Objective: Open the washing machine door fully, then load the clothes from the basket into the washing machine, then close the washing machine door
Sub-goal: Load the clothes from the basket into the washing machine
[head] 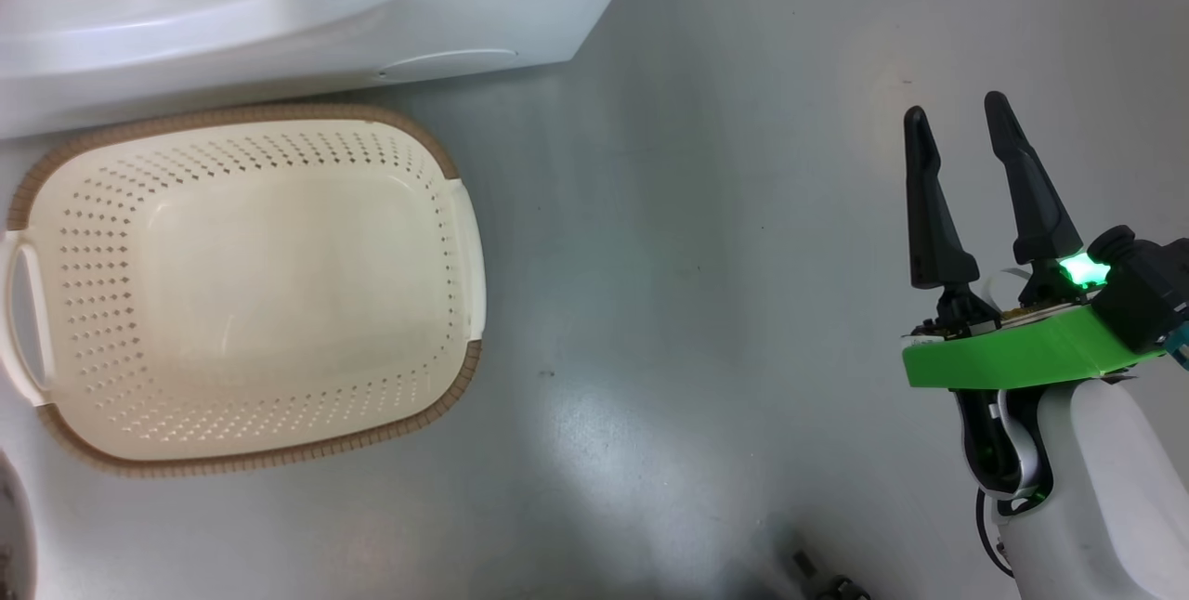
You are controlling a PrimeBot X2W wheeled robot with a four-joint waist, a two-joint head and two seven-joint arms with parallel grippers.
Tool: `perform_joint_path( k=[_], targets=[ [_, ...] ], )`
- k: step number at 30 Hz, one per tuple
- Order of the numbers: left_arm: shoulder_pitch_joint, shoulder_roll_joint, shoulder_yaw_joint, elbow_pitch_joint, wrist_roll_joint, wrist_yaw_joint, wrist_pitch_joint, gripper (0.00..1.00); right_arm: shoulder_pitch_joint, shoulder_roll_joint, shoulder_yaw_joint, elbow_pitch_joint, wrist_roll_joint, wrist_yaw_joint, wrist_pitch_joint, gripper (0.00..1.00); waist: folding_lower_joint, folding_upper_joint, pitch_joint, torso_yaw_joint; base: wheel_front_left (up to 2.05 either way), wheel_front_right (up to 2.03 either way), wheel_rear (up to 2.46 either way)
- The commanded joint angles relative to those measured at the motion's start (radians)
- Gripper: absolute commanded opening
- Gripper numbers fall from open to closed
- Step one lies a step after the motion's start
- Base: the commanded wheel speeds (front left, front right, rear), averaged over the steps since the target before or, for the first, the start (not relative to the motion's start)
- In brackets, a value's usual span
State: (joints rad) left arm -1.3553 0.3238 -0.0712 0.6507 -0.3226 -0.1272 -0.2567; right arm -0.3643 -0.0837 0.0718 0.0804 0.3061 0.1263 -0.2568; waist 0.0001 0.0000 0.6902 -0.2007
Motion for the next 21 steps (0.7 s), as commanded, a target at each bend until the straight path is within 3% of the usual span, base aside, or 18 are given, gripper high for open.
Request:
perform_joint_path(
  k=[1, 21],
  targets=[
    [0.025, 0.043, 0.016, -0.004, 0.013, -0.003, -0.005, 1.00, 0.002, 0.001, 0.024, -0.022, 0.003, 0.004, -0.005, 1.00, -0.0001, 0.0000, -0.002, 0.001, 0.00, 0.00, 0.00],
    [0.114, 0.018, 0.032, 0.046, 0.005, -0.003, -0.005, 1.00, 0.002, -0.010, 0.029, -0.019, 0.004, 0.004, -0.005, 1.00, -0.0001, 0.0000, -0.025, 0.023, 0.00, 0.00, 0.00]
  ],
)
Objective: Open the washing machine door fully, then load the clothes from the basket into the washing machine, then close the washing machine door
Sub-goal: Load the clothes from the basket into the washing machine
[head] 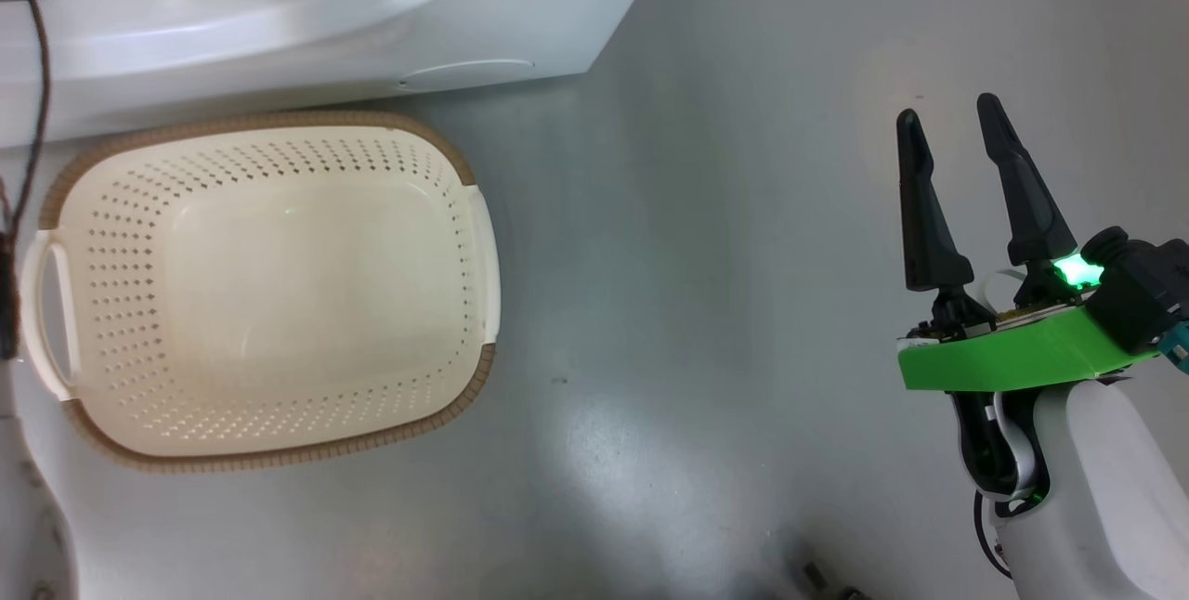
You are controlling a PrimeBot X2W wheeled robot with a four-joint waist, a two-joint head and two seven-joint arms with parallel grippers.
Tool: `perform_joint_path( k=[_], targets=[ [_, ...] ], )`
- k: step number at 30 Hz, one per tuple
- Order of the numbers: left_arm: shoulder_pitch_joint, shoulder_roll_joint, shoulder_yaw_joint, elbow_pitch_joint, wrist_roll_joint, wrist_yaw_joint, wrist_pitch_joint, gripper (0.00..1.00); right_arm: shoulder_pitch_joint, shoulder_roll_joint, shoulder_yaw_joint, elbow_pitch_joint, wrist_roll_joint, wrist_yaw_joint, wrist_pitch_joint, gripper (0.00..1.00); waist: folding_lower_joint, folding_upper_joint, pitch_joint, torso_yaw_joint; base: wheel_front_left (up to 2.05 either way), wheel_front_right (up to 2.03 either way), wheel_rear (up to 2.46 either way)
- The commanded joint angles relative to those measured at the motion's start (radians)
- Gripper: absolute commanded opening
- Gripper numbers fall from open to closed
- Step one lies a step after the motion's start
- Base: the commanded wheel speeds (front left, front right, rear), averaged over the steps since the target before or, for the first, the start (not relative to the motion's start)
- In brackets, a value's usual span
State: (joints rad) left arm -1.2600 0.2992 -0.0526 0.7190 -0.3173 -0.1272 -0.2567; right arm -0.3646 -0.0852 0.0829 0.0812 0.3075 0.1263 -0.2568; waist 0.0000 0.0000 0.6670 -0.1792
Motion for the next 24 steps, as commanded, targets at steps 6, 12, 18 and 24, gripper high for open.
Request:
perform_joint_path(
  k=[6, 12, 18, 24],
  targets=[
    [0.067, 0.021, 0.028, -0.022, -0.015, -0.003, -0.005, 1.00, 0.003, -0.019, 0.017, -0.020, 0.001, 0.004, -0.005, 1.00, 0.0000, 0.0000, -0.021, 0.011, 0.00, 0.00, 0.00],
    [0.150, -0.008, 0.054, -0.040, -0.017, -0.003, -0.005, 1.00, -0.001, -0.037, 0.020, -0.021, -0.002, 0.004, -0.005, 1.00, 0.0000, 0.0000, -0.052, 0.023, 0.00, 0.00, 0.00],
    [0.266, -0.044, 0.070, -0.076, -0.033, -0.003, -0.005, 1.00, -0.003, -0.062, 0.023, -0.018, -0.007, 0.004, -0.005, 1.00, 0.0000, 0.0000, -0.095, 0.045, 0.00, 0.00, 0.00],
    [0.403, -0.073, 0.083, -0.124, -0.032, -0.003, -0.005, 1.00, 0.009, -0.088, 0.017, -0.011, -0.009, 0.004, -0.005, 1.00, 0.0000, 0.0000, -0.147, 0.075, 0.00, 0.00, 0.00]
  ],
)
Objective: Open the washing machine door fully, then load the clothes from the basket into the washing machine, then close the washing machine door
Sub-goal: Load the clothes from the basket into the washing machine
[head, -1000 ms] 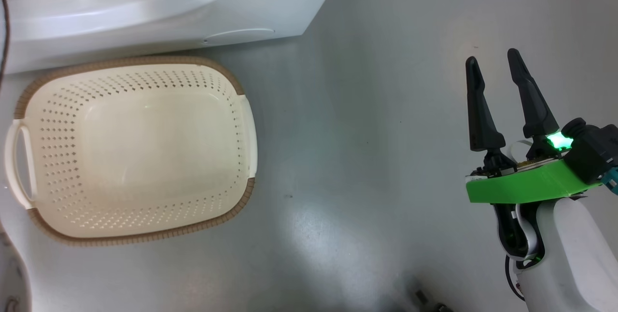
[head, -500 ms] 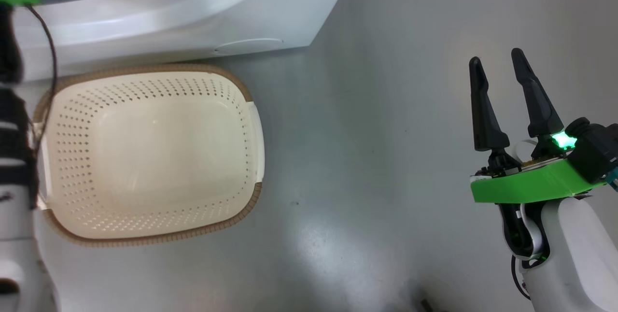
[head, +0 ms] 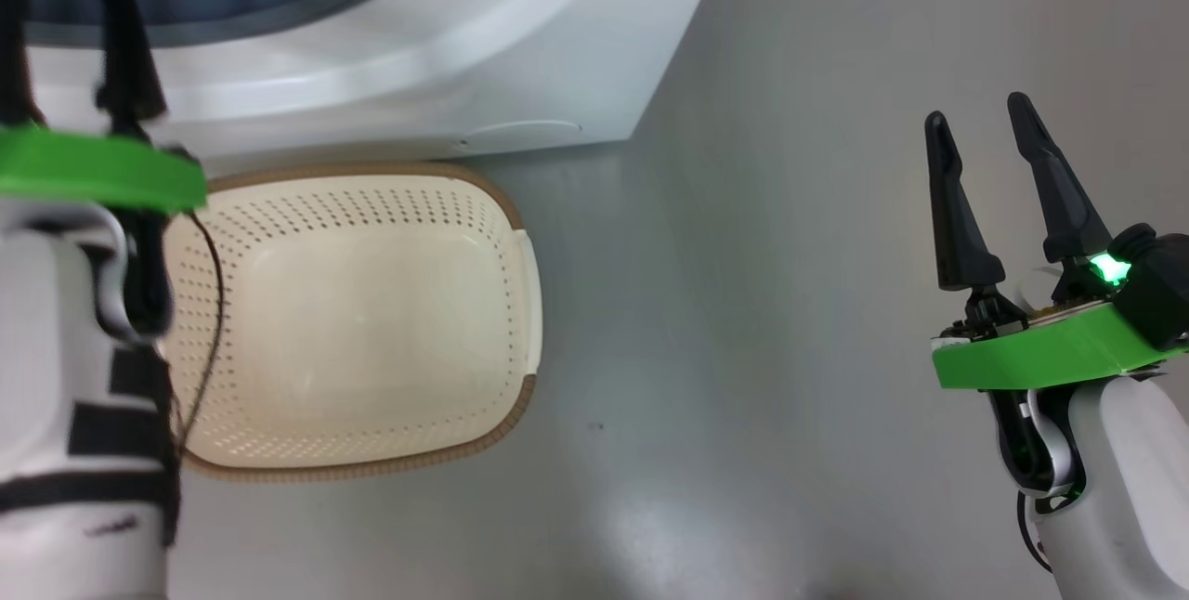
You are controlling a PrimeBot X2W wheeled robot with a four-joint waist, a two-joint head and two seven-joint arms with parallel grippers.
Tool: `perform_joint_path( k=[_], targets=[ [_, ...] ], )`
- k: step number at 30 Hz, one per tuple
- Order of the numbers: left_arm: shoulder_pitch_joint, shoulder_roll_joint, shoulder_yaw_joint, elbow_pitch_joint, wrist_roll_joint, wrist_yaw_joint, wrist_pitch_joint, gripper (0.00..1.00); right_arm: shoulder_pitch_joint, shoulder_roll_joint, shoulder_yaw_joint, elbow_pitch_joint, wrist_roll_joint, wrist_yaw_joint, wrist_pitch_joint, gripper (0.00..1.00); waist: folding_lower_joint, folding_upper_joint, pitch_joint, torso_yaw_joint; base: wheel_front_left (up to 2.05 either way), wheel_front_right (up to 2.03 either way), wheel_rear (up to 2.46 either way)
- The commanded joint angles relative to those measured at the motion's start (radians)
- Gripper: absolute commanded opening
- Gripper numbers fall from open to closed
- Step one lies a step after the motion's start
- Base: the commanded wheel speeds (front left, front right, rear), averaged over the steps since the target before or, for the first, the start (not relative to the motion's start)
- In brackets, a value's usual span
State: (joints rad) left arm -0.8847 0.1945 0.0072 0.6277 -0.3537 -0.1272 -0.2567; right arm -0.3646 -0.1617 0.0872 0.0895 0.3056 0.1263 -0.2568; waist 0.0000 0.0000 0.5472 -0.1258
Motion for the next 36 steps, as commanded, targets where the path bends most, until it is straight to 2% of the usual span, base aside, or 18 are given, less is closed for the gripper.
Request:
perform_joint_path(
  k=[1, 17, 36],
  targets=[
    [0.050, 0.027, 0.024, -0.040, 0.008, -0.003, -0.005, 1.00, 0.013, -0.015, 0.012, -0.018, -0.008, 0.004, -0.005, 1.00, 0.0000, 0.0000, -0.035, 0.027, 0.00, 0.00, 0.00],
    [0.344, -0.033, 0.066, -0.153, 0.041, -0.003, -0.005, 1.00, 0.113, -0.058, 0.001, 0.008, -0.008, 0.004, -0.005, 1.00, 0.0000, 0.0000, -0.202, 0.094, 0.00, 0.00, 0.00],
    [0.657, -0.069, 0.120, -0.257, 0.065, -0.003, -0.005, 1.00, 0.298, -0.066, -0.020, 0.016, 0.000, 0.004, -0.005, 1.00, 0.0000, 0.0000, -0.411, 0.108, 0.00, 0.00, 0.00]
  ],
)
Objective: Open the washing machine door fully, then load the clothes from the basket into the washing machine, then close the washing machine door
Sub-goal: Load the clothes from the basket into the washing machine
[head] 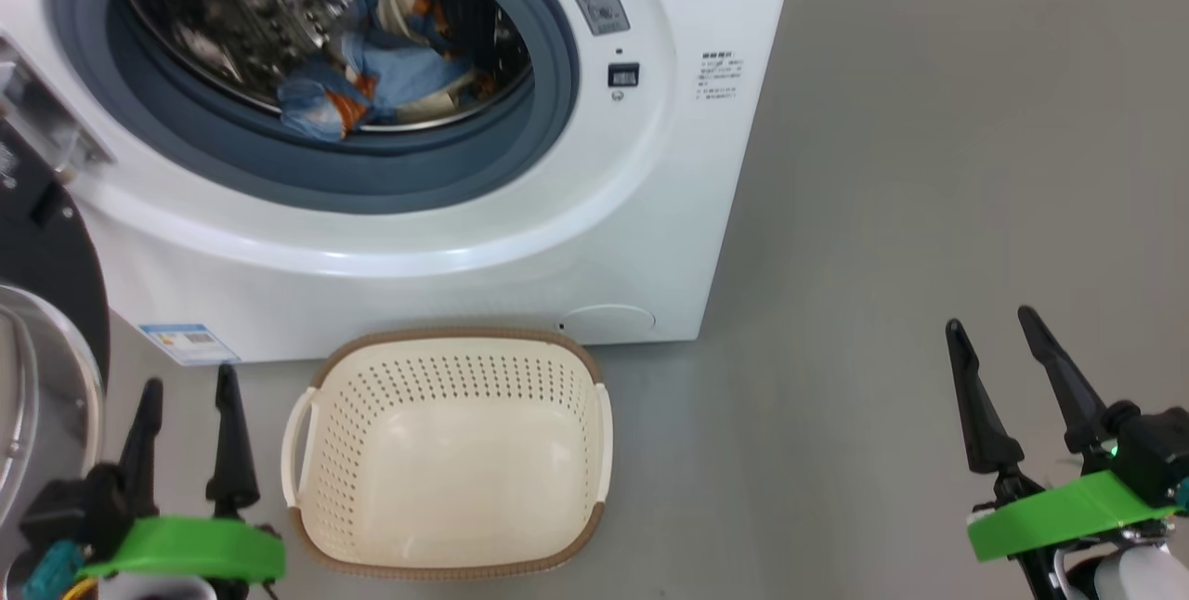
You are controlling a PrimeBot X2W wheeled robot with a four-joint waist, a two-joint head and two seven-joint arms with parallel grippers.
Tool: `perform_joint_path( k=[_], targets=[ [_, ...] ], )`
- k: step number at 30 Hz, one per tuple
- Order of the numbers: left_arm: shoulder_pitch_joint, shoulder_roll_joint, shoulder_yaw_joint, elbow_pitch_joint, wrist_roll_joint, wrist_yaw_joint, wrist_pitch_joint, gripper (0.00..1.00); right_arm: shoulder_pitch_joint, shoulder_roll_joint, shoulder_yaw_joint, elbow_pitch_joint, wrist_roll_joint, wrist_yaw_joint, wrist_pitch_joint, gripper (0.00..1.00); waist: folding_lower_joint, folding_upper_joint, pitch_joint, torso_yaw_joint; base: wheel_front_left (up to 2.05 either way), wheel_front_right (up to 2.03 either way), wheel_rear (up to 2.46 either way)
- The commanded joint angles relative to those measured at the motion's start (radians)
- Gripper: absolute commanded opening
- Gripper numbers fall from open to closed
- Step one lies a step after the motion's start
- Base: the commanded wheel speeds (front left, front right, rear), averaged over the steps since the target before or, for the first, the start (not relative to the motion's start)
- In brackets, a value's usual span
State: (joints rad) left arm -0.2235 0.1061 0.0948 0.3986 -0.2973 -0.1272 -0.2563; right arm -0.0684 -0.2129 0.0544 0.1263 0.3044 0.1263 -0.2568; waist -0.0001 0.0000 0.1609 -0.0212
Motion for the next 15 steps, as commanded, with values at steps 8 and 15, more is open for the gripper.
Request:
perform_joint_path(
  k=[8, 15],
  targets=[
    [0.088, 0.009, 0.047, -0.084, 0.007, -0.003, -0.006, 1.00, 0.049, -0.011, -0.006, -0.029, 0.003, 0.004, -0.005, 1.00, 0.0001, 0.0000, -0.061, 0.002, 0.00, 0.00, 0.00],
    [0.138, -0.001, 0.050, -0.113, 0.004, -0.003, -0.006, 1.00, 0.066, -0.008, -0.014, -0.033, 0.001, 0.004, -0.005, 1.00, 0.0001, 0.0000, -0.075, -0.004, 0.00, 0.00, 0.00]
  ],
)
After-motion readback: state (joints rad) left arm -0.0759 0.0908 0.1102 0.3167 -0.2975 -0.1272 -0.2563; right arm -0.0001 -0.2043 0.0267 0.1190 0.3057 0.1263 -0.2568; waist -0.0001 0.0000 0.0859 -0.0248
